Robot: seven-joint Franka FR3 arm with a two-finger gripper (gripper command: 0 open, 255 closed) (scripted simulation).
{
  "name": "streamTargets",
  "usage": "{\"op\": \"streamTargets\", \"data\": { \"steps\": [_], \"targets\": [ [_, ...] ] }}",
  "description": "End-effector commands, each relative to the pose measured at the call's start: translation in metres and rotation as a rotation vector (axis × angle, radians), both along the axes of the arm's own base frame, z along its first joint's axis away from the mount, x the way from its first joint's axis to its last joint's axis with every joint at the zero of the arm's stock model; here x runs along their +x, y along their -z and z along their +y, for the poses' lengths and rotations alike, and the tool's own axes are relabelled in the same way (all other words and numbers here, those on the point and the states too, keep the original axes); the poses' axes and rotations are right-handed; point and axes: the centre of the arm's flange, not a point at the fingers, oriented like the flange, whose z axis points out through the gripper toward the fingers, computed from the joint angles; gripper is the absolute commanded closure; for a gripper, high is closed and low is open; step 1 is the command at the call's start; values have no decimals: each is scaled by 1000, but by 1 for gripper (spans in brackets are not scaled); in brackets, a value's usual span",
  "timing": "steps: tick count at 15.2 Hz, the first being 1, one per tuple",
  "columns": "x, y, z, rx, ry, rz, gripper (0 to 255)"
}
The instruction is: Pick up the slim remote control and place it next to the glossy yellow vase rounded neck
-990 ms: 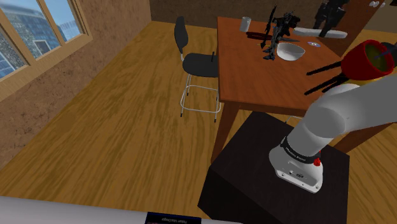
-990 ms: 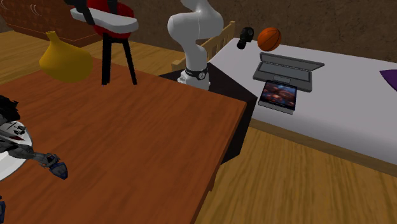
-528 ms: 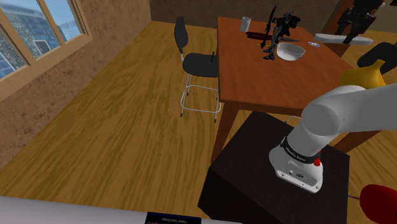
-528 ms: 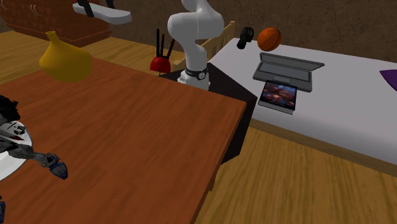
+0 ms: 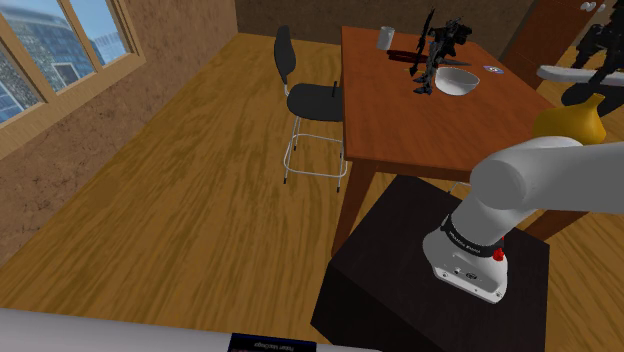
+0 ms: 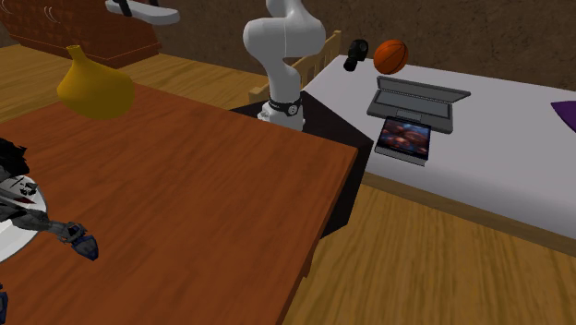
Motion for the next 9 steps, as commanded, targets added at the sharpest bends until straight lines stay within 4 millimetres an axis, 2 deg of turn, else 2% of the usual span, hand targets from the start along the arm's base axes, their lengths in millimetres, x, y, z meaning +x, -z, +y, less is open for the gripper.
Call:
{"op": "streamTargets", "data": {
  "steps": [1,8,9],
  "targets": [
    [-27,-1,1,0,-1,1,255],
    [-124,-2,1,0,-1,1,255],
    [-124,3,1,0,-1,1,255]
  ]
}}
